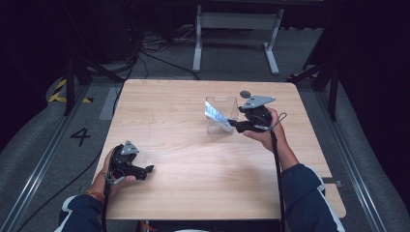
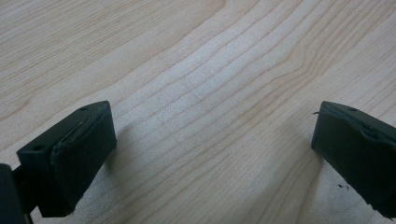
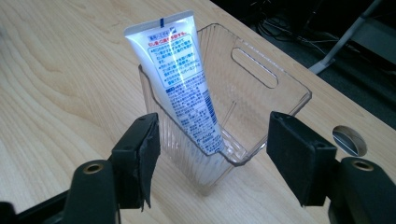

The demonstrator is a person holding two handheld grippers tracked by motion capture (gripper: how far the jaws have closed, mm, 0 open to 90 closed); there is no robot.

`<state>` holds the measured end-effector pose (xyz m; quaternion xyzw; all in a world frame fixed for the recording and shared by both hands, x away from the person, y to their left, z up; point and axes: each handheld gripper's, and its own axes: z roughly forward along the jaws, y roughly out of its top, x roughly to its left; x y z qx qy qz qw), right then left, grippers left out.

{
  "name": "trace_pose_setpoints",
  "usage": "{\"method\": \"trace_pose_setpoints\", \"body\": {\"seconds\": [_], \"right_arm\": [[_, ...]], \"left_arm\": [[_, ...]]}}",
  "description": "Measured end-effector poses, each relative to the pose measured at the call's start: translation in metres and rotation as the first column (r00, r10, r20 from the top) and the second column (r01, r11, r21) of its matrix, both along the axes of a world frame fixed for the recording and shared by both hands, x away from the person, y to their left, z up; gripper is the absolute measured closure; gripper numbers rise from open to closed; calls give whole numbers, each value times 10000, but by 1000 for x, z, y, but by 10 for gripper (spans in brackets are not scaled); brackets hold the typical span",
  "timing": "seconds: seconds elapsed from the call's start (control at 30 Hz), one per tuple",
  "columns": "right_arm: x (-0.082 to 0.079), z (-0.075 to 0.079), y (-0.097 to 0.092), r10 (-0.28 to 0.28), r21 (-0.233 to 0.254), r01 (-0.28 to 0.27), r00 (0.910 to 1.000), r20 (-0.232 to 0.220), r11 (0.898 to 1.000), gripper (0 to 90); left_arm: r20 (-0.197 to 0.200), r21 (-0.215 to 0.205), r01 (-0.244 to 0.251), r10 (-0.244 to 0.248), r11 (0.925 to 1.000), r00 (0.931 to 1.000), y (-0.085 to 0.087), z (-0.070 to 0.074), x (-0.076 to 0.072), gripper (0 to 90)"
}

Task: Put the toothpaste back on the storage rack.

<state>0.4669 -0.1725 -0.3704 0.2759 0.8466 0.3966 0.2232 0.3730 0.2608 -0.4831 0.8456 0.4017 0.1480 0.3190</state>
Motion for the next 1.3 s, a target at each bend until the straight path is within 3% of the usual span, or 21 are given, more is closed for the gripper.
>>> {"method": "trace_pose_setpoints", "body": {"seconds": [0.67,1.3], "right_arm": [[-24,1,-17,247,-889,-220,9992,301,9958,326],[-43,-15,-34,226,-1519,-174,9992,324,9882,281]], "left_arm": [[-3,-1,3,-3,10000,10000,0,0,0,3],[2,-2,2,-2,10000,10000,0,0,0,3]]}}
